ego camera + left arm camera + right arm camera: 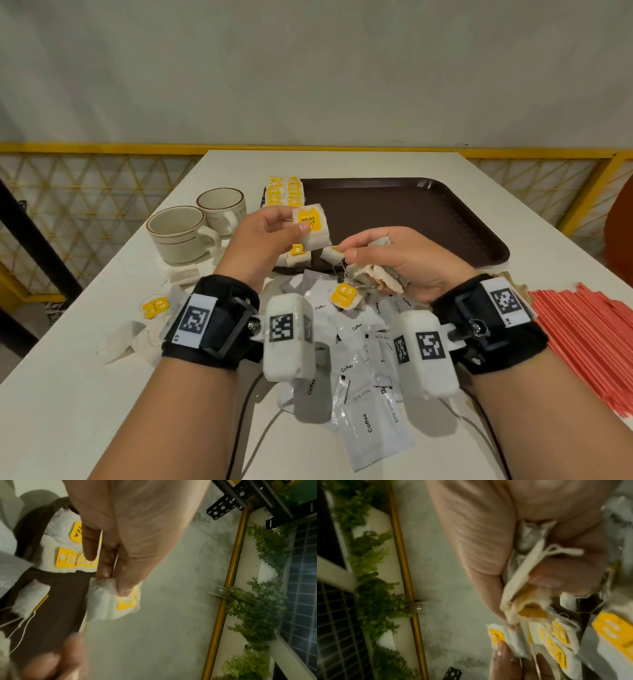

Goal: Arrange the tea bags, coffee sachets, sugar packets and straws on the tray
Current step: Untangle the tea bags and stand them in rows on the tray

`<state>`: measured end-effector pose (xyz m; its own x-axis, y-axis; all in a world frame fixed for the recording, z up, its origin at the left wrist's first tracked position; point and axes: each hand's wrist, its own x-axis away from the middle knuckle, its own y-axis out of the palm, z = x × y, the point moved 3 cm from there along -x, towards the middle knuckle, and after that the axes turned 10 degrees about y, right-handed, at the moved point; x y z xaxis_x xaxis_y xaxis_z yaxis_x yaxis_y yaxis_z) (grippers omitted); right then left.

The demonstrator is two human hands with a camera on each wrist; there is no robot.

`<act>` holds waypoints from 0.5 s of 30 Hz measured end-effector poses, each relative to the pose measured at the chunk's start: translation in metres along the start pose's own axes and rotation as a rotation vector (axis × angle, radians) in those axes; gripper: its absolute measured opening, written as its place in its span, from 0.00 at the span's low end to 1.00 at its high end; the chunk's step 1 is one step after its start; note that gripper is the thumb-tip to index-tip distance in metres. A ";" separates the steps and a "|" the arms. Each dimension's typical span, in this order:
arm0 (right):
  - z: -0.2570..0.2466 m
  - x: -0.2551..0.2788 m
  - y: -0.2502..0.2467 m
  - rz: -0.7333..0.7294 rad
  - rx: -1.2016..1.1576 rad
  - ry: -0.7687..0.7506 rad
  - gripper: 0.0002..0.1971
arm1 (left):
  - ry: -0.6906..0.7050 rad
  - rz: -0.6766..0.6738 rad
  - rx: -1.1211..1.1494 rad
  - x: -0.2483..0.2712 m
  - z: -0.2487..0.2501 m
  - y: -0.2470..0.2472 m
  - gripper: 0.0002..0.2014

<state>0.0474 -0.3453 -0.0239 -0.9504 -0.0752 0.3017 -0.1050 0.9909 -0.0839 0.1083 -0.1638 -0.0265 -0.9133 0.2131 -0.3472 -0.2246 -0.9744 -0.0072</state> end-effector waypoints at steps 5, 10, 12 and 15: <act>0.005 -0.003 -0.001 0.053 0.316 0.022 0.11 | 0.068 -0.015 -0.042 0.000 0.003 -0.007 0.08; 0.010 -0.007 -0.002 0.041 0.408 0.028 0.22 | 0.090 -0.021 -0.015 0.003 0.008 -0.002 0.14; 0.009 -0.006 0.000 0.019 0.459 0.019 0.17 | 0.114 0.021 -0.048 0.002 0.009 -0.003 0.15; 0.007 -0.007 -0.001 0.054 0.586 -0.021 0.11 | 0.126 0.023 -0.080 0.003 0.007 -0.002 0.15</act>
<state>0.0517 -0.3468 -0.0327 -0.9639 -0.0348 0.2640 -0.1950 0.7672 -0.6110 0.1032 -0.1607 -0.0212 -0.8668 0.1849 -0.4632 -0.1718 -0.9826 -0.0708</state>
